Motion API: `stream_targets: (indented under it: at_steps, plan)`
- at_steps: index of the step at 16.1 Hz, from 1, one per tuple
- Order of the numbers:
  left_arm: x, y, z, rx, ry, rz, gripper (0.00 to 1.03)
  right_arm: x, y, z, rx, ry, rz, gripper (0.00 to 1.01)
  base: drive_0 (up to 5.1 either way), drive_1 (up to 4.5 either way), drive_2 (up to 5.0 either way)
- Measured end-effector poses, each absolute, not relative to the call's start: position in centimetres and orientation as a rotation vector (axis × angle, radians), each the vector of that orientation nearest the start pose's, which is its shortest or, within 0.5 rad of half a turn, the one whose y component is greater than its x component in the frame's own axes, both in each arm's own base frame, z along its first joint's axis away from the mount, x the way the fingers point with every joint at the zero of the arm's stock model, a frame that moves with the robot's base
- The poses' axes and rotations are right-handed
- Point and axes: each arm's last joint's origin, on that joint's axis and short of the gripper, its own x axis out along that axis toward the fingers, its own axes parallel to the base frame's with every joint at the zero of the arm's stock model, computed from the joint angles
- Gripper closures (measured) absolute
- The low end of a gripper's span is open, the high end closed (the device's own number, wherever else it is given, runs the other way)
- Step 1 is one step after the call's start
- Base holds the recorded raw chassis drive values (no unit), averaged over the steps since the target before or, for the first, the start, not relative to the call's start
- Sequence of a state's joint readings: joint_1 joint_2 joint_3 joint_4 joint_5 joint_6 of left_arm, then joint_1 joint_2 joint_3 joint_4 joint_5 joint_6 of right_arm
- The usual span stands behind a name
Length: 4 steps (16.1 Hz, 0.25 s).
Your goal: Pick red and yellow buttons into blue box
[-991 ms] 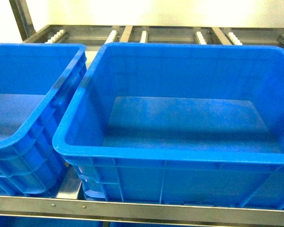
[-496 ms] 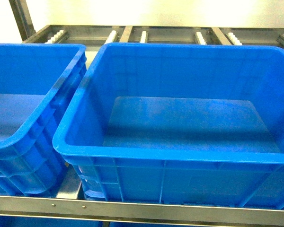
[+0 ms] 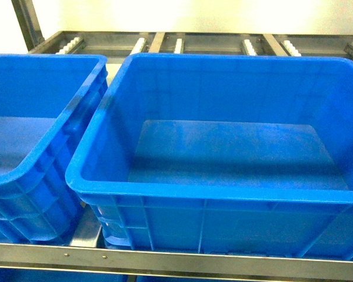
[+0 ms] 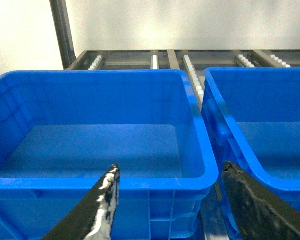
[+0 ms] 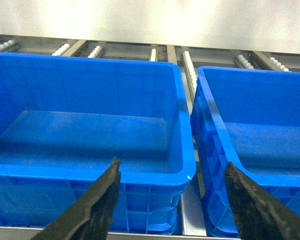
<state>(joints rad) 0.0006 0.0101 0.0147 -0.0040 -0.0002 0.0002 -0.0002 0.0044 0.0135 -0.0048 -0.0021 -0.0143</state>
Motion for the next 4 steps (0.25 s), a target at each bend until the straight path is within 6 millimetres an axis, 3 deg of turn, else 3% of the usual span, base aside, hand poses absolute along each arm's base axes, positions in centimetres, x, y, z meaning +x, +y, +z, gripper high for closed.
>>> stream_targets:
  at_steps: [3,4]
  plan:
    - [9.74,0.01,16.74,0.0,-0.001,0.001,0.08,9.71,0.0,16.74,-0.014,-0.005,0.002,0.07,0.0,0.0,0.0]
    - [9.74,0.01,16.74,0.001,-0.001,0.001,0.04,9.71,0.0,16.74,-0.014,-0.005,0.002,0.02,0.0,0.0,0.0]
